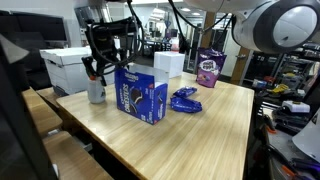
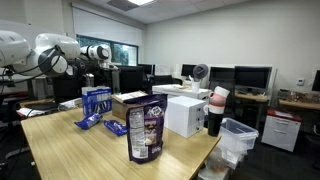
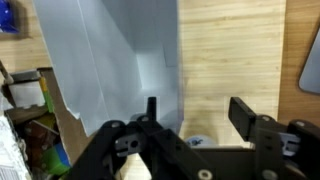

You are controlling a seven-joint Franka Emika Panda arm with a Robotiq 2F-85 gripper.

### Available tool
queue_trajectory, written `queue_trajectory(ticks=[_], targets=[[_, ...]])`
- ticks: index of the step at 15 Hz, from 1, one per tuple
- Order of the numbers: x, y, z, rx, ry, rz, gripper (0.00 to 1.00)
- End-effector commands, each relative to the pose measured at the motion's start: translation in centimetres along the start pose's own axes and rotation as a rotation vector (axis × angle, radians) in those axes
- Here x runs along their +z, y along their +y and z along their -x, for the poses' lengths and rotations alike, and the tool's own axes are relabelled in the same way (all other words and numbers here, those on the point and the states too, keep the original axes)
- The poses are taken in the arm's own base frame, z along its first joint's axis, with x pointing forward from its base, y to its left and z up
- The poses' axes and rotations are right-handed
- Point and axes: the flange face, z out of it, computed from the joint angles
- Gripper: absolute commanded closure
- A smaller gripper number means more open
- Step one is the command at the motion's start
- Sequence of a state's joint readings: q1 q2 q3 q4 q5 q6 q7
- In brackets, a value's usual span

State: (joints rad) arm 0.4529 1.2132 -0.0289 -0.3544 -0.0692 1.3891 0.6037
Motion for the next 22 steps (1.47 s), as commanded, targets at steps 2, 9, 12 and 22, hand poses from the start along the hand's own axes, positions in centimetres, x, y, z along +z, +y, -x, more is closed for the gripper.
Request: queue_trajectory(ticks=[2, 9, 12, 22], targets=[[-2.1, -1.1, -0.4, -0.033, 0.182, 0.041, 0.00], [-3.6, -1.7, 0.2, -0.116, 0.205, 0.022, 0.00], [-4.7, -1.6, 0.5, -0.122, 0.215, 0.023, 0.00], [-6.7, -1.4, 0.8, -0.091, 0.246, 0.005, 0.00]])
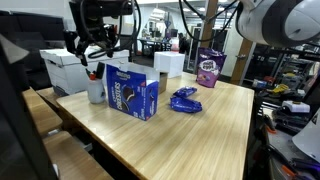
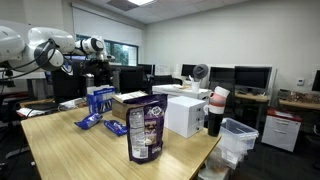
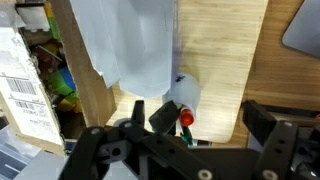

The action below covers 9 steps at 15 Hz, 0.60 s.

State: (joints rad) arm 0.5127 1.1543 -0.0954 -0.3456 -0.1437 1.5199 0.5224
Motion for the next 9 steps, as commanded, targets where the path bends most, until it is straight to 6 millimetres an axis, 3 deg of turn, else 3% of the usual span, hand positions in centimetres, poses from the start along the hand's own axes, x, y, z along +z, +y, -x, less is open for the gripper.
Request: queue_trajectory(ticks=[1, 9], targets=[[-0.26, 0.13, 0.02, 0.000, -0.001, 0.002, 0.00], [-0.46, 0.25, 0.08, 0.002, -0.005, 0.006, 0.00]])
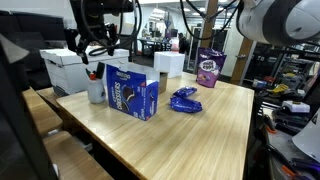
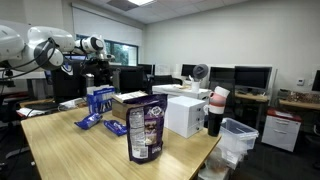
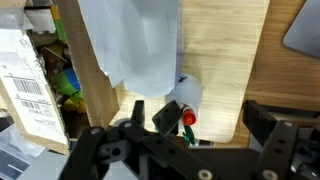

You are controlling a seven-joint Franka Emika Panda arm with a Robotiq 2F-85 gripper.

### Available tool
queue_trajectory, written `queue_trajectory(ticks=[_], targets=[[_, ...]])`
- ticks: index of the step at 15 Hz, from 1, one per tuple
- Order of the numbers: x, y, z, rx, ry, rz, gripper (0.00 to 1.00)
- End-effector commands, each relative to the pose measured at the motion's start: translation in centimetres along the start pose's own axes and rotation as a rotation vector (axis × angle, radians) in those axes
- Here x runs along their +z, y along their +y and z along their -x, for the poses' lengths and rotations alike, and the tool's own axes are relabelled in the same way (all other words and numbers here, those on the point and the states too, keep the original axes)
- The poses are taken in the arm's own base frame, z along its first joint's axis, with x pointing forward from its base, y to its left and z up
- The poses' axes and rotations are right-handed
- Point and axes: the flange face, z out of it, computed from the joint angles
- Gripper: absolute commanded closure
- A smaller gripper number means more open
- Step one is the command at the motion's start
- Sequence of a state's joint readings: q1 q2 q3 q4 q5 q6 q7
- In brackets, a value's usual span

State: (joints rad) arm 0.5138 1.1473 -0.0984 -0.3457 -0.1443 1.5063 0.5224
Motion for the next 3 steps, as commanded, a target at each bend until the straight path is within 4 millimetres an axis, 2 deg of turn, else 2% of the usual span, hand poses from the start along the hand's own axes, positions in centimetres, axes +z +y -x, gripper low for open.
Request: queue_trajectory(ticks=[1, 3], targets=[[-0.03, 0.04, -0.01, 0.000, 0.000, 0.000, 0.00], [-0.03, 0.04, -0.01, 0.000, 0.000, 0.000, 0.00]])
